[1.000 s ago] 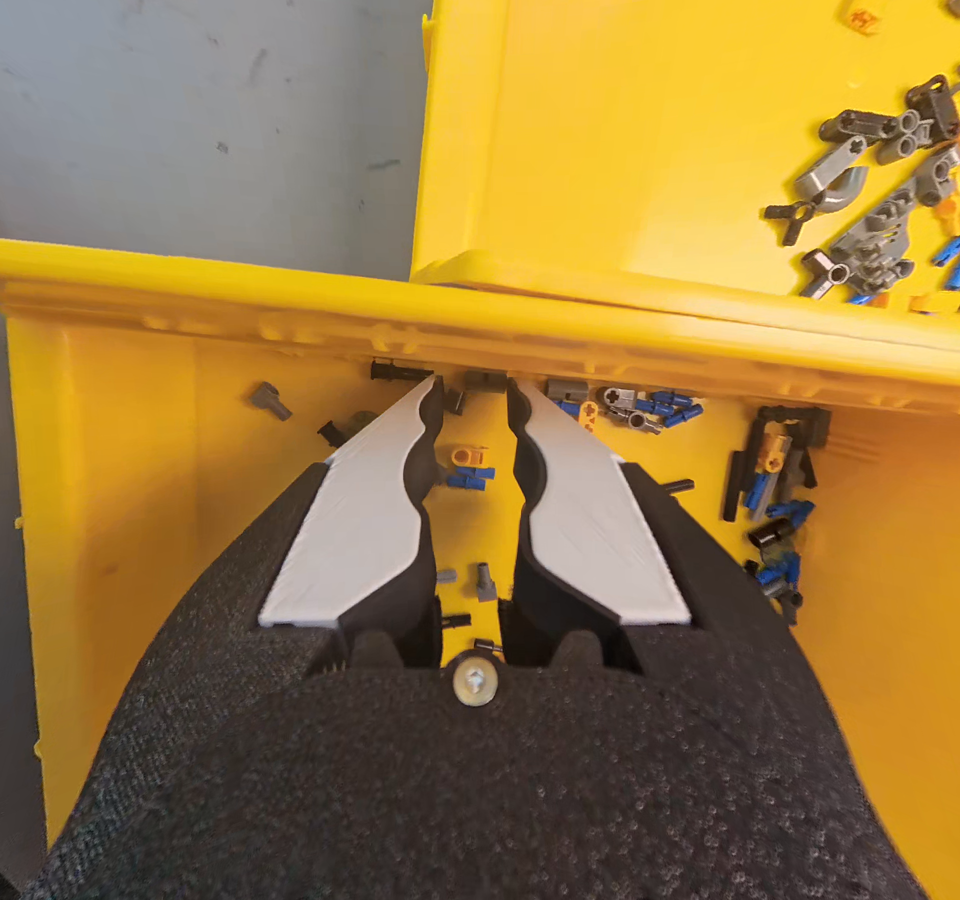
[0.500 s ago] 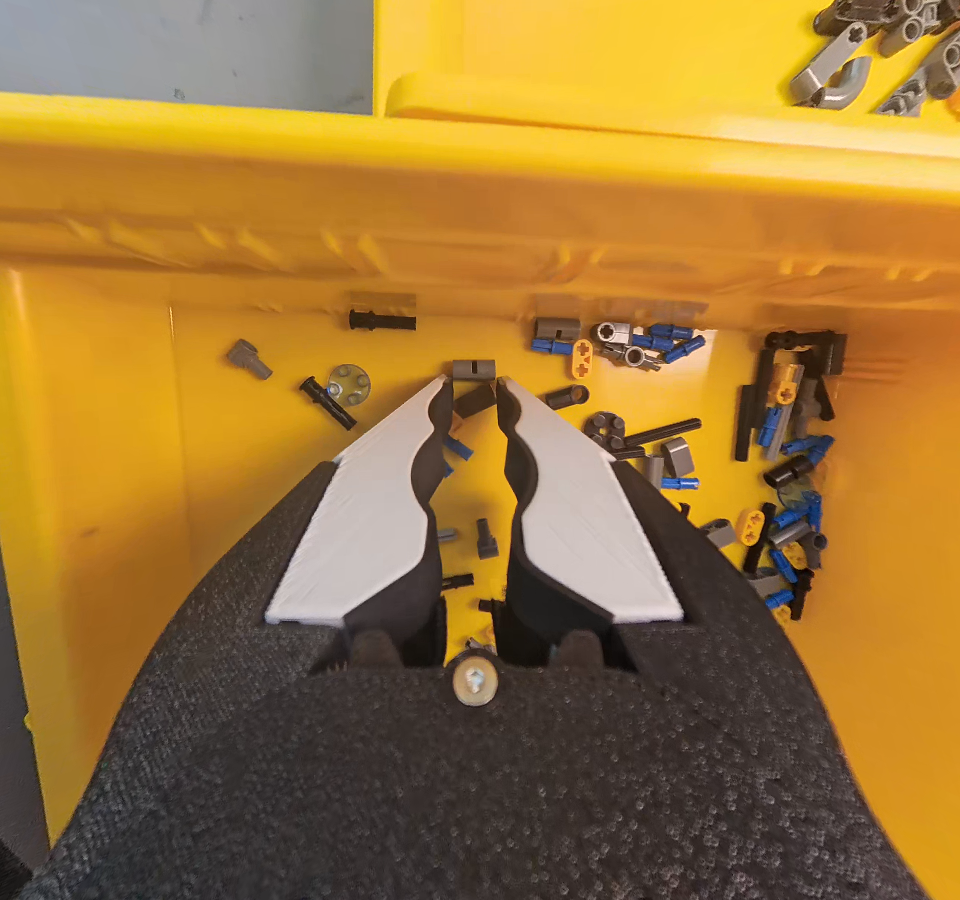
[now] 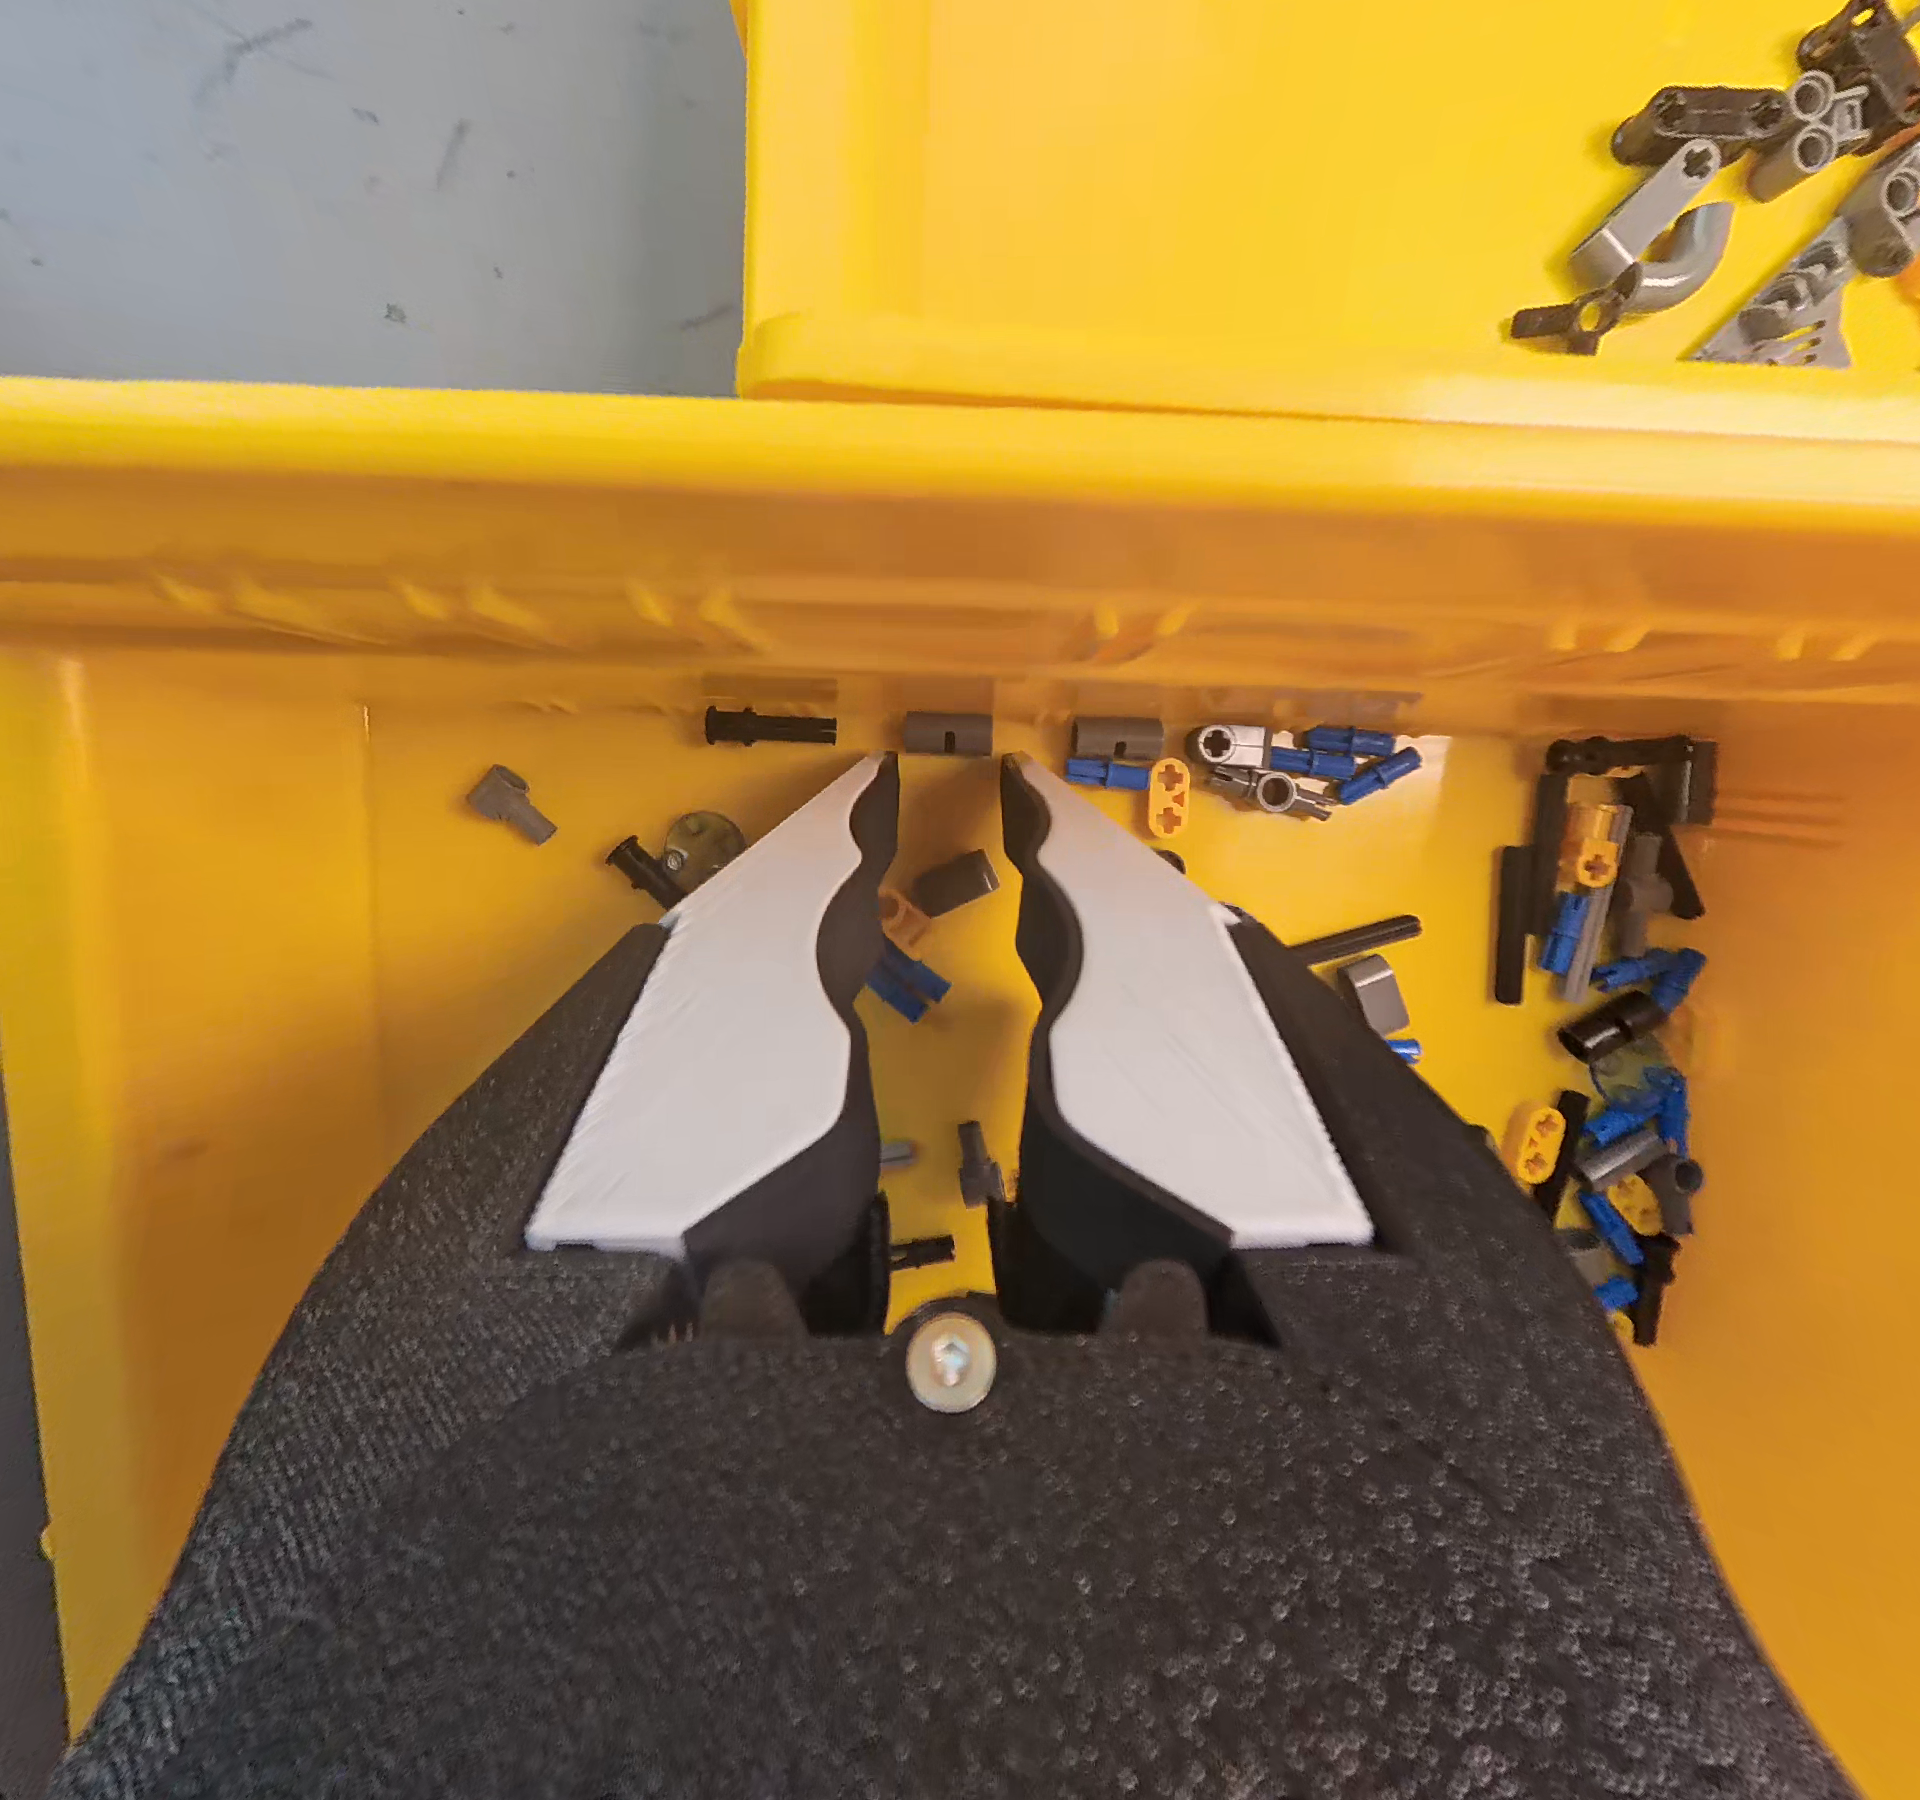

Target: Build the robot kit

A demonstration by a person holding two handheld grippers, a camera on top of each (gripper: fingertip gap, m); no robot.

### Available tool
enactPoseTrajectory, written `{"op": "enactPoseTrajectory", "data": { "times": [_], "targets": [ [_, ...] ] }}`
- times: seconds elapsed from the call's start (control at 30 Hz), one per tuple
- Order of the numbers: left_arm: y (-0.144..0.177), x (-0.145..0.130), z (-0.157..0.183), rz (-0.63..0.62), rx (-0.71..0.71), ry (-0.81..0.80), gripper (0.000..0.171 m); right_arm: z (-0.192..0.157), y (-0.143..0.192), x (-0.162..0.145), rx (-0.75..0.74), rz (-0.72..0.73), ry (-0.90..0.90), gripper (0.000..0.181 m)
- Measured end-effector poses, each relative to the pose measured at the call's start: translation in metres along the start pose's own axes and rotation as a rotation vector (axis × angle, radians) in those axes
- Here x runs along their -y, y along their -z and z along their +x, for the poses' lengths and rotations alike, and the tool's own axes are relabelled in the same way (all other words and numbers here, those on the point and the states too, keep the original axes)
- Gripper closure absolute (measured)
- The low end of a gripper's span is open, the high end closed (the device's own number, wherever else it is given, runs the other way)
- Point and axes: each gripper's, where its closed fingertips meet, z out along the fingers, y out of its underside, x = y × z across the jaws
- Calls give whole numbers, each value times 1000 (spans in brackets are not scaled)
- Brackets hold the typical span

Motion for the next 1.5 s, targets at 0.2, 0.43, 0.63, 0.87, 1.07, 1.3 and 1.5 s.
{"op": "enactPoseTrajectory", "data": {
  "times": [0.2,0.43,0.63,0.87,1.07,1.3,1.5],
  "targets": [
    [2,2,-2,16,-3,19,150,-1,0,0,12,17,-30,167],
    [5,6,-5,47,-7,52,145,1,0,0,19,20,-50,170],
    [7,7,-9,58,-13,93,143,3,0,0,12,24,-47,177],
    [7,7,-12,61,-17,122,142,-2,1,-1,38,7,-36,164],
    [7,7,-13,64,-17,131,142,2,4,1,-4,10,-42,159],
    [8,7,-13,64,-16,129,142,5,-2,4,-31,3,-35,163],
    [8,7,-13,64,-17,131,142,3,-1,3,-25,9,-47,166]
  ]
}}
